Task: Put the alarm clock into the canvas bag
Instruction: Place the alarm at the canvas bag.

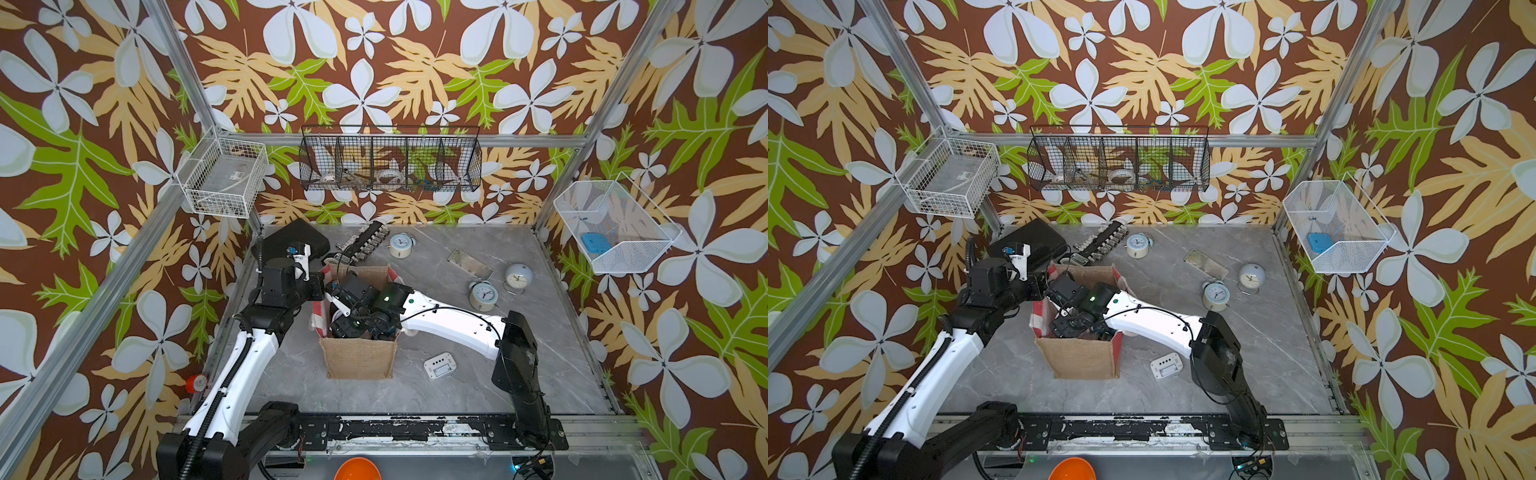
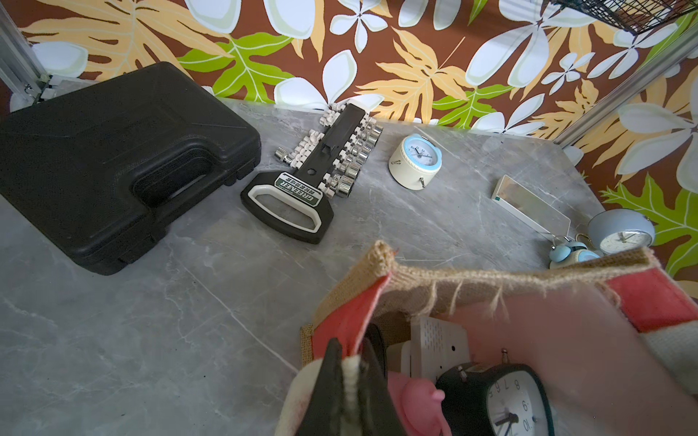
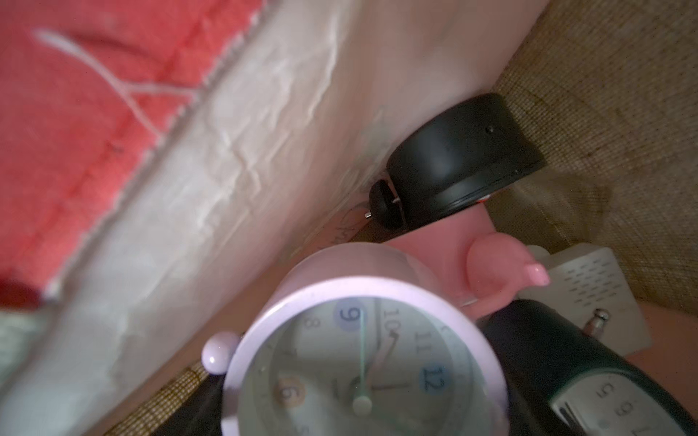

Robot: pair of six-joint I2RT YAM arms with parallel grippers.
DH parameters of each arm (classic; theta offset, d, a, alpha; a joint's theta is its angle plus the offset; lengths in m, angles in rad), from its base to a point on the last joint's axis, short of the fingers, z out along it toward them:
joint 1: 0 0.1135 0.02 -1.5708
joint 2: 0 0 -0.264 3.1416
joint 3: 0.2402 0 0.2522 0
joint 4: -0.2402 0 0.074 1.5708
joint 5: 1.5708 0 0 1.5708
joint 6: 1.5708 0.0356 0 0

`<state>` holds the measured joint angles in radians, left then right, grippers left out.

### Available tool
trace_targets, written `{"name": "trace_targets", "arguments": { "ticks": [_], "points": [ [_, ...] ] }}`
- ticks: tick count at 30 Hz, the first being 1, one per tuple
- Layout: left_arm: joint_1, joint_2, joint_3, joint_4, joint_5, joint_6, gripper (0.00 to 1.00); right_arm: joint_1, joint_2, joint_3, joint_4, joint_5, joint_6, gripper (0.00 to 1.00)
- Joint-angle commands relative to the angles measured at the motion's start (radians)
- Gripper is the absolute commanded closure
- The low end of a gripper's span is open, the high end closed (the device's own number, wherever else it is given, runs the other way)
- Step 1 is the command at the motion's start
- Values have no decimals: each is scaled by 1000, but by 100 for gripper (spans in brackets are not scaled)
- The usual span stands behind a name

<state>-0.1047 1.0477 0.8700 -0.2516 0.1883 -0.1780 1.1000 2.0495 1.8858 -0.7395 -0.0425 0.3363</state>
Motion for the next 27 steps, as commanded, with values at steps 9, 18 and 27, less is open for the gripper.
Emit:
{"name": "trace_targets", "arguments": {
  "ticks": [9,18,27],
  "points": [
    [0,-2,1,51,10,0,100,5,-19,-94,24,-5,1,30],
    [0,-3,1,51,10,1,100,6,-39,-32,41,-11,1,15],
    [0,-1,1,51,17,-1,100,5,-72,46,-3,49,-24,9]
  ]
}}
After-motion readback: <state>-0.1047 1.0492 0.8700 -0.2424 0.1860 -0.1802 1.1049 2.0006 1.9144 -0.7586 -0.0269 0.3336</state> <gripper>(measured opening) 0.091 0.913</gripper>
